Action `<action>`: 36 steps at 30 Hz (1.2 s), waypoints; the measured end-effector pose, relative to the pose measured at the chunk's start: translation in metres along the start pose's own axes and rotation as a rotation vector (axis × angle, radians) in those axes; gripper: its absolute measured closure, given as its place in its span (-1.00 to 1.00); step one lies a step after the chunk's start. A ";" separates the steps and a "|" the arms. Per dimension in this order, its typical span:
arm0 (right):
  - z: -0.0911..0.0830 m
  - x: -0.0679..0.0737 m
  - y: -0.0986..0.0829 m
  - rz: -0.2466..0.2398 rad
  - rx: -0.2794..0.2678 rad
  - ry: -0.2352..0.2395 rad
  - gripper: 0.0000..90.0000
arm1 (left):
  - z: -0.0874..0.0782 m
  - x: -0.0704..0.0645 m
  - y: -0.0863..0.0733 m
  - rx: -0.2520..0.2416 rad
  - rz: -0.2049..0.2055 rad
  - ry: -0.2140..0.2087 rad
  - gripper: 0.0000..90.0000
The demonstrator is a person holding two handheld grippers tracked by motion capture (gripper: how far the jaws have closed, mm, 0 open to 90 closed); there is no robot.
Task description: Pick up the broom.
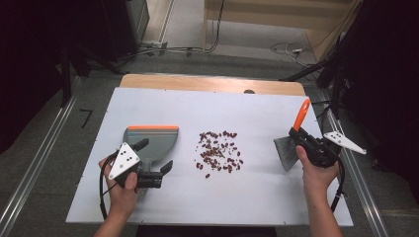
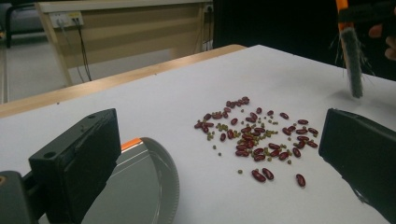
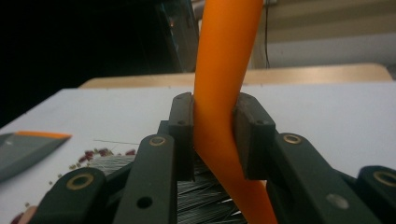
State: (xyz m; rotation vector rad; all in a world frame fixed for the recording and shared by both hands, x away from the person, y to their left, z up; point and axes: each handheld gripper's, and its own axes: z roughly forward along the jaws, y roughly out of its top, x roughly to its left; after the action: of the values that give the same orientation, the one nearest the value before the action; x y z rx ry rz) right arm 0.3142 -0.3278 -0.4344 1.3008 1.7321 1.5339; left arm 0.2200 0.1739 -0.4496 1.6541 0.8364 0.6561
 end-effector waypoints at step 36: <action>0.015 0.155 0.014 -0.131 -0.055 0.304 0.54 | 0.074 -0.077 0.035 0.075 -0.068 -0.286 -0.84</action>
State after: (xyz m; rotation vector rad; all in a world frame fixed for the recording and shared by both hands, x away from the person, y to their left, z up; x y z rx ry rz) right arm 0.2643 -0.1864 -0.3893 0.9446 1.8993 1.7593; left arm 0.2388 0.0642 -0.4325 1.7292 0.7126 0.3339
